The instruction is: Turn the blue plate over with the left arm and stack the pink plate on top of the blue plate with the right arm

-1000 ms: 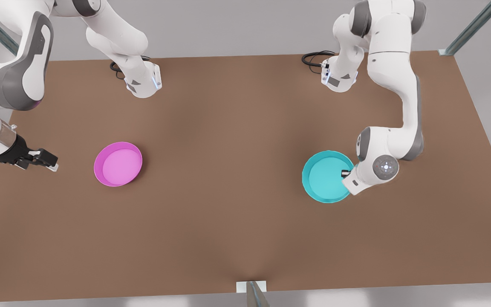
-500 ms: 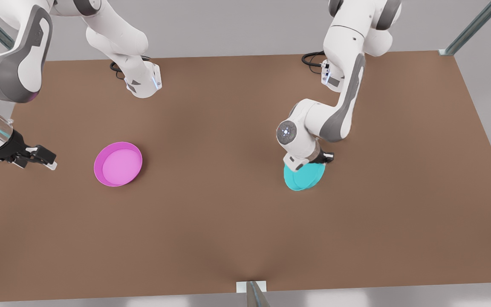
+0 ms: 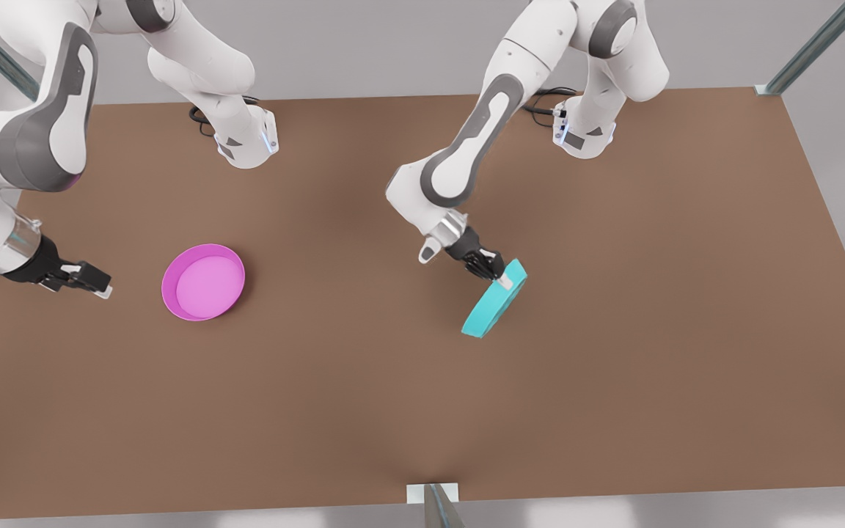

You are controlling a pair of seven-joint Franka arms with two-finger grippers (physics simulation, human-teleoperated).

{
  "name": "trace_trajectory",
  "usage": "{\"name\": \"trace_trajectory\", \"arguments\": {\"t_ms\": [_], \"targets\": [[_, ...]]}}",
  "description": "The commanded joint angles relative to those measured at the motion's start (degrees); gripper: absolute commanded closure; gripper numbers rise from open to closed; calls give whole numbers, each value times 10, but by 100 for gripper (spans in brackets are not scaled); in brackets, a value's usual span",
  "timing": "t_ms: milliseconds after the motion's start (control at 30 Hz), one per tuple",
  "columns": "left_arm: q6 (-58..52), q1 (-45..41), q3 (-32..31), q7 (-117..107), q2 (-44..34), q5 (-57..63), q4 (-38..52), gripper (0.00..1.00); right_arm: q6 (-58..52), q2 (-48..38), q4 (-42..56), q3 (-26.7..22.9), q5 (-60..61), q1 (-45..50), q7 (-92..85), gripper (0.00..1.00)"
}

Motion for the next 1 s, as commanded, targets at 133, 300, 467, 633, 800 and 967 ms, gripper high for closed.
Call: {"name": "trace_trajectory", "arguments": {"t_ms": [133,300,467,633,800,967], "targets": [[-37,-37,0,-32,33,128,0,79,4,3,0,-1,0,4,1,0],[-41,-48,0,-113,102,166,32,79,5,3,0,-1,0,3,1,0],[-47,-55,0,-144,142,191,54,79,6,4,0,-1,0,4,1,0],[-58,-64,-1,-167,175,189,76,79,8,7,0,-1,0,3,1,0],[-59,-66,-1,-168,187,183,77,0,4,2,4,-1,0,1,1,0],[-72,-67,-8,-167,202,179,99,0,20,1,7,-2,3,-3,8,0]]}}
